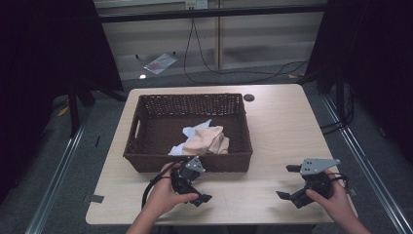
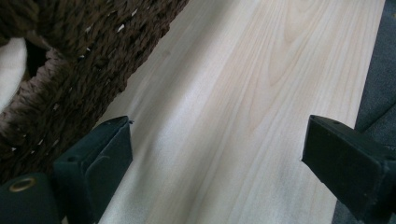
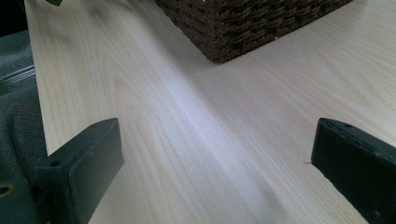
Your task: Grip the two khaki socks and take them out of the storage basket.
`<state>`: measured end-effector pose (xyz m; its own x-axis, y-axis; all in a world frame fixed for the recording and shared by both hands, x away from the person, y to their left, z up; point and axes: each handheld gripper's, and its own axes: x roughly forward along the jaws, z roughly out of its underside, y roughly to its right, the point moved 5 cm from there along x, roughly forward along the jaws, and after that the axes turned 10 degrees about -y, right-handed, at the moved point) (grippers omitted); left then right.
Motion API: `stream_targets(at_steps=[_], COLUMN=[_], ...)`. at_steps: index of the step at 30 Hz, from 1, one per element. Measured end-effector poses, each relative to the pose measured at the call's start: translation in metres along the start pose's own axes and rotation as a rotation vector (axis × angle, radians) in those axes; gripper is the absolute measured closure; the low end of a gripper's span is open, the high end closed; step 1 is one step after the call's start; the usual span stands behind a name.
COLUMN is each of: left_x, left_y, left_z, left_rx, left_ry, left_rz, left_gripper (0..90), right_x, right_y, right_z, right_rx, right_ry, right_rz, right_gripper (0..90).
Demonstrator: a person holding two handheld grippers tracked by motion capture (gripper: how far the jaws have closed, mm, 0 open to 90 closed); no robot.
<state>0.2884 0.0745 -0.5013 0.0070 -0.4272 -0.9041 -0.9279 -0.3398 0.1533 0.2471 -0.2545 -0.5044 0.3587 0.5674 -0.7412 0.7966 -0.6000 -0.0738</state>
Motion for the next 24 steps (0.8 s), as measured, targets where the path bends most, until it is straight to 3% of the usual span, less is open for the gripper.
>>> stream_targets(at_steps=[2,3,7,14,24], left_x=[0.0,-0.001,0.0,-0.007,-0.018], left_y=[0.0,-0.001,0.001,-0.001,0.002], left_z=[-0.001,-0.002,-0.005,-0.006,-0.01], left_rx=[-0.004,0.016,-0.004,-0.002,-0.013], left_ry=[0.001,-0.011,-0.001,-0.009,-0.019], left_rz=[0.002,-0.001,0.014,0.023,0.071], left_gripper=[8.3,8.3,8.4,8.9,7.6], right_x=[0.0,0.0,0.001,0.001,0.001], right_y=[0.0,0.0,0.001,0.0,0.0], right_z=[0.0,0.0,-0.001,0.0,0.0], right_rx=[0.001,0.001,0.003,0.001,0.006], right_ry=[0.0,0.001,-0.001,-0.003,-0.001], right_rz=[0.0,-0.001,0.0,-0.002,-0.003], right_gripper=[2.0,2.0,2.0,2.0,2.1])
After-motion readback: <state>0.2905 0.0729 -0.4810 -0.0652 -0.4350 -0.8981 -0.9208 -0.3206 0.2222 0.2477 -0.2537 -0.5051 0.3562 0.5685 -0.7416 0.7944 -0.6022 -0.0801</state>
